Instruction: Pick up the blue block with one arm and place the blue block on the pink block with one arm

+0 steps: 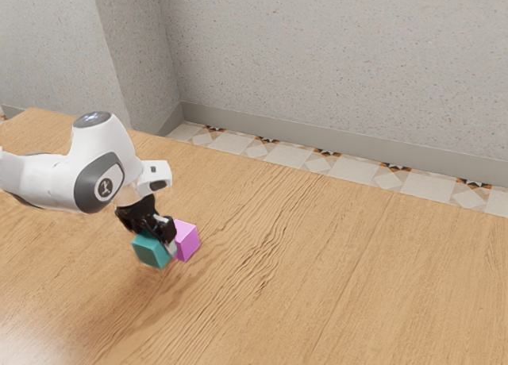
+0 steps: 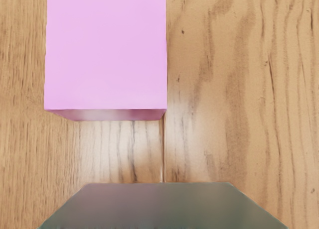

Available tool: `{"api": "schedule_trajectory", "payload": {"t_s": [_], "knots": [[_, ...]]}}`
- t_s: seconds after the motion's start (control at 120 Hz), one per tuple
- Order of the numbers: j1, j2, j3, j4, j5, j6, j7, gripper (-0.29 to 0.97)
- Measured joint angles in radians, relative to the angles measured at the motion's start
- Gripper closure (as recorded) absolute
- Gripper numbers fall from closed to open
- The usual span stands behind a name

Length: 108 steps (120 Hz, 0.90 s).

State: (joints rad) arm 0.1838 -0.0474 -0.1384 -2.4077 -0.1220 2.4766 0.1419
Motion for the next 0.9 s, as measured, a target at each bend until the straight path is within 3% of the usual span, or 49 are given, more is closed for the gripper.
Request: {"api": "schedule_trajectory", "payload": {"t_s": [0.125, 0.242, 0.542, 0.9], "knots": [[0.006, 0.191, 0.050, 0.306, 0.029, -0.165, -0.002, 0.32], [0.013, 0.299, 0.055, 0.444, 0.039, -0.269, -0.002, 0.32], [0.003, 0.330, 0.053, 0.477, 0.046, -0.364, 0.001, 0.32], [-0.007, 0.330, 0.049, 0.464, 0.071, -0.281, 0.003, 0.32]]}}
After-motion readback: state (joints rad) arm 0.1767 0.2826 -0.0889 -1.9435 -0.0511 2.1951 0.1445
